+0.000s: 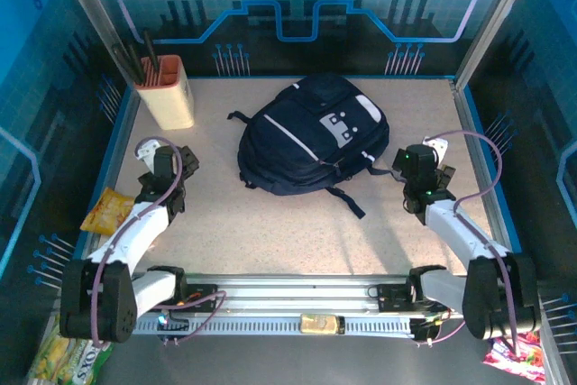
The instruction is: Pack books, pencil case, and school supplies into a backpack
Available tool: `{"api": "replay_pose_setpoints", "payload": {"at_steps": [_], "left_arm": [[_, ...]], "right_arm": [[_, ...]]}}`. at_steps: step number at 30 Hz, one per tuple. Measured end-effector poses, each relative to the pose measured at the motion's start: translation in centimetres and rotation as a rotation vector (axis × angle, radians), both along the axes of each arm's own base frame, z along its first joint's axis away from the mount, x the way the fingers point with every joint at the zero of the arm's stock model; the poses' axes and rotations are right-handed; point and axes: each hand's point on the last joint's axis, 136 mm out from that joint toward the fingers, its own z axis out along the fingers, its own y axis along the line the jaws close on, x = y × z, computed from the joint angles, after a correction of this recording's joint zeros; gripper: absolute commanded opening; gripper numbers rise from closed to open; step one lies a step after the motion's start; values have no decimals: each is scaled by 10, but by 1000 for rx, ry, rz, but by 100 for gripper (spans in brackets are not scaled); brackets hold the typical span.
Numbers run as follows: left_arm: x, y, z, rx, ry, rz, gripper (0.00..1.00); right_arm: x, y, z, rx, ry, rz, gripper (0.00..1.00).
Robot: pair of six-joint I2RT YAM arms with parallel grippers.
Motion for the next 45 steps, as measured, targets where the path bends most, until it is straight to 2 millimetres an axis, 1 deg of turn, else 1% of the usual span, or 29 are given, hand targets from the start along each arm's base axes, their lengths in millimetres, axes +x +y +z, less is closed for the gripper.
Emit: {"api": "replay_pose_setpoints", "payload": {"at_steps": [2, 5, 7, 10, 15, 20, 23, 25, 27, 30, 33, 45], "left_arm": [[4, 7, -8, 39, 6, -6, 99], [12, 9, -23, 85, 6, -50, 99], [17, 6, -33, 103, 3, -104, 99], [28, -10, -44, 105, -10, -226, 99], [44, -39, -32, 105, -142, -407, 99], [51, -57, -40, 103, -171, -519, 99], [55, -61, -41, 113, -186, -547, 99], [55, -64, -46, 120, -173, -561, 99], [55, -69, -49, 123, -165, -575, 99], [60, -73, -45, 143, -167, -587, 99], [64, -74, -40, 157, -177, -586, 99], [66, -79, -40, 173, -169, -616, 99]], "right_arm": [[0, -3, -15, -15, 8, 7, 100], [5, 3, -31, -30, 4, 65, 100], [12, 10, -36, -41, -14, 123, 100], [23, 23, -40, -55, -59, 217, 100], [38, 43, -39, -71, -125, 349, 100], [43, 58, -38, -78, -174, 445, 100], [47, 64, -40, -86, -187, 481, 100], [47, 65, -45, -89, -174, 487, 100], [48, 64, -44, -93, -175, 488, 100], [53, 65, -41, -95, -170, 484, 100], [59, 65, -34, -99, -187, 482, 100], [59, 64, -36, -100, -174, 482, 100]]}}
